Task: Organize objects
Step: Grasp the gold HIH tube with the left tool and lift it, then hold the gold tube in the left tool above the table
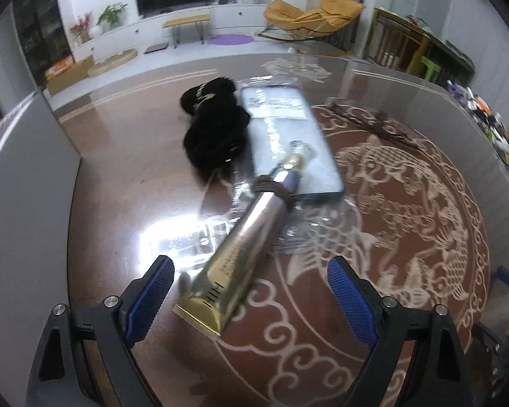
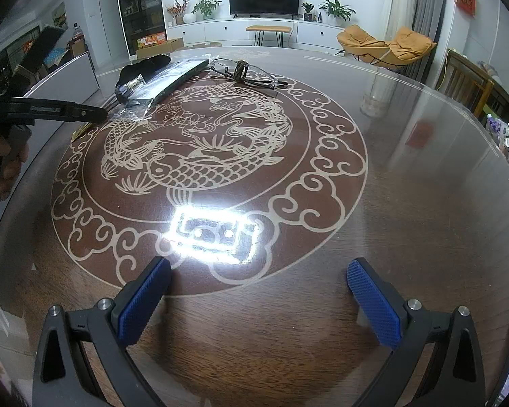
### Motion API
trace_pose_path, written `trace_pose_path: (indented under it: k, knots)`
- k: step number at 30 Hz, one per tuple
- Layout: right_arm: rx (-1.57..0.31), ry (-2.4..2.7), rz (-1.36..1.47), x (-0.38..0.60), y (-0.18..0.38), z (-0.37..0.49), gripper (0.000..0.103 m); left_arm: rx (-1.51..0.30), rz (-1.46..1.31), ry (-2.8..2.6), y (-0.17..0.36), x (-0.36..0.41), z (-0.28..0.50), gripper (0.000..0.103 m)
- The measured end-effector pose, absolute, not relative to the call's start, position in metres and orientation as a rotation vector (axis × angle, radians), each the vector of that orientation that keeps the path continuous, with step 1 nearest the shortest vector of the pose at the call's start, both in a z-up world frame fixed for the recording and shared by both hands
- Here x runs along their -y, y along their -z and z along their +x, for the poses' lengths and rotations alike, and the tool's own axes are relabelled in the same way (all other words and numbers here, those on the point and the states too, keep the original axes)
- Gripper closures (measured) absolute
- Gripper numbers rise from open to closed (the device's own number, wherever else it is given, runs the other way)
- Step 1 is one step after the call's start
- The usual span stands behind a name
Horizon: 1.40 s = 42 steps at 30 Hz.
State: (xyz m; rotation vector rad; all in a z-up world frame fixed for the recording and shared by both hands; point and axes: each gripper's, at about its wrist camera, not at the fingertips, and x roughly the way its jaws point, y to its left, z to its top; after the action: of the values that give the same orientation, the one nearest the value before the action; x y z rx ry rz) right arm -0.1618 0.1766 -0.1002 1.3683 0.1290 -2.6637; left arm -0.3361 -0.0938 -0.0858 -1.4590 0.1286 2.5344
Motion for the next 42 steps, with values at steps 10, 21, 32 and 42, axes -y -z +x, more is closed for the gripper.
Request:
trace_pose_path:
  k: [10,21,32,42]
  knots:
    - [-0.129,2.664,1.368,-0.177,0.101,-0.161,0.0,-0.136,-1.389,-2.635,0.096,0.093,-0.342,0.041]
    - [-0.129,2.664,1.368,-0.177,0.101,-0.161,0.0,0.015,-1.455,-2.768,0.093,0.091,-0.263,0.076]
    - [-0.129,2.664,1.368,-0.177,0.101,-0.161,0.0,-0.062,-1.404,-2.798,0.098,0.081,-0.179,0.056]
    - [-0.129,2.664,1.368,-0.177,0.101,-0.161,0.0,0.036,-1.453,-2.85,0.106,0.098,-0.183,0.0]
